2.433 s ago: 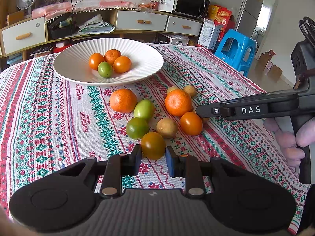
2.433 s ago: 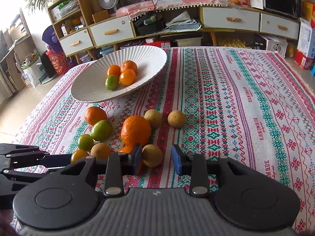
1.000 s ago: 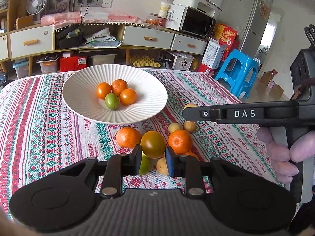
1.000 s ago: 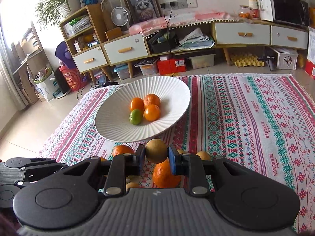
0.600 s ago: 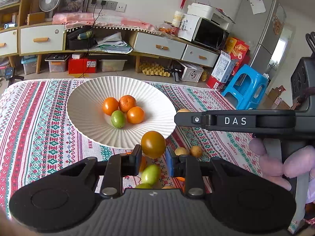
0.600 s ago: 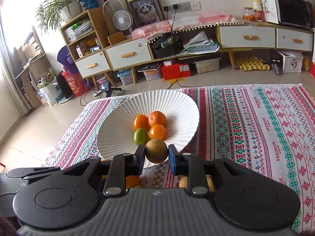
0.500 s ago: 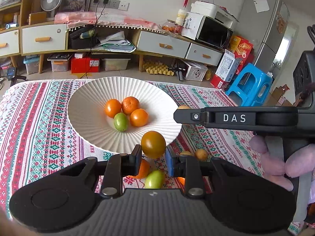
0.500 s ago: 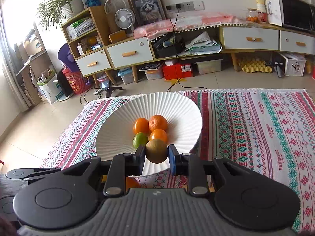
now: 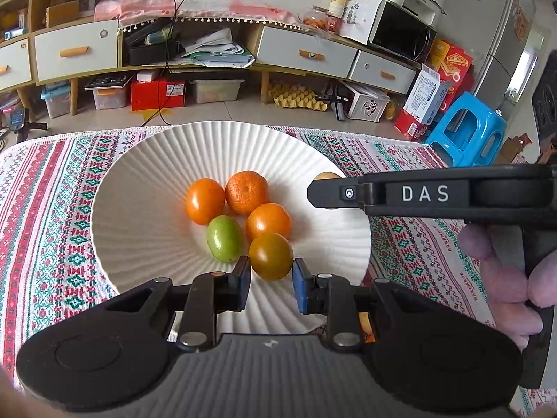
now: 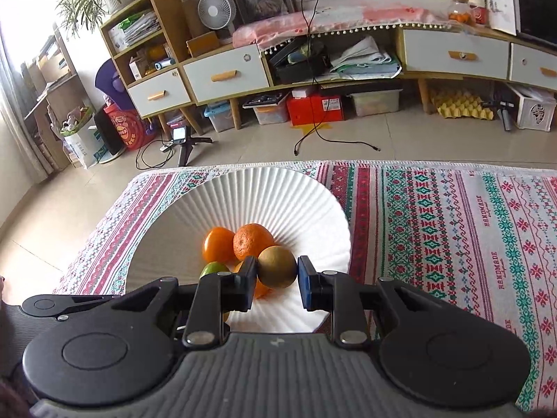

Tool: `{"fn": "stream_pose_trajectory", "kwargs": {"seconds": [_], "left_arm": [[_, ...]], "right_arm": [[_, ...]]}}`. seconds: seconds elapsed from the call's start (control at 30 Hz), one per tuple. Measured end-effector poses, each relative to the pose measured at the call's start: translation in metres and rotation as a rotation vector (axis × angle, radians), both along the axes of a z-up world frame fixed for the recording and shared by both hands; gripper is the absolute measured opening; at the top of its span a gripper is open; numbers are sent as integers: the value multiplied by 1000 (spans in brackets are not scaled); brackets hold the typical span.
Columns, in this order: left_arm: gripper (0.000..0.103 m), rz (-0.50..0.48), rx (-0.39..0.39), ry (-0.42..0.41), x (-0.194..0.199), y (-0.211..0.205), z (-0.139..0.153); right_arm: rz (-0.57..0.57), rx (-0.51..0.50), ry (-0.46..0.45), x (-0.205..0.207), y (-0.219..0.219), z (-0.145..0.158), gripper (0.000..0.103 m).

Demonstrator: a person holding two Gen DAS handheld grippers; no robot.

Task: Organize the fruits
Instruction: 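Carry the tomato and tan fruit up and over the white plate, then open both grippers to release the fruits onto the plate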

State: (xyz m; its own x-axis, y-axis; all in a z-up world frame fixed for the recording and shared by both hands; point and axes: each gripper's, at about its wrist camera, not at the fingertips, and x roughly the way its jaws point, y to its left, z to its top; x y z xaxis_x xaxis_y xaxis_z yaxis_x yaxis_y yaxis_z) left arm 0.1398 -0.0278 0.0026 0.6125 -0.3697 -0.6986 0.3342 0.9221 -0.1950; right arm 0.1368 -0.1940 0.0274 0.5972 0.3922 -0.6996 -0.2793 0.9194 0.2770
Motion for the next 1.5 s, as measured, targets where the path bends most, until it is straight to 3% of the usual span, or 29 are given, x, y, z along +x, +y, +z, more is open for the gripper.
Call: {"fn": "stream_pose_trajectory", "kwargs": {"seconds": [0.63, 0.97, 1.13, 1.23, 1.5], "left_arm": [[28, -13, 68, -20, 5, -1, -1], [29, -20, 65, -30, 6, 1, -1], [38, -34, 79, -42, 4, -1, -1], [49, -37, 82, -52, 3, -1, 0], [64, -42, 91, -76, -7, 1, 11]], "right_arm": [[43, -2, 31, 21, 8, -13, 23], [44, 3, 29, 24, 9, -13, 26], [38, 2, 20, 23, 9, -11, 32], [26, 8, 15, 23, 7, -9, 38], [-18, 34, 11, 19, 3, 0, 56]]}}
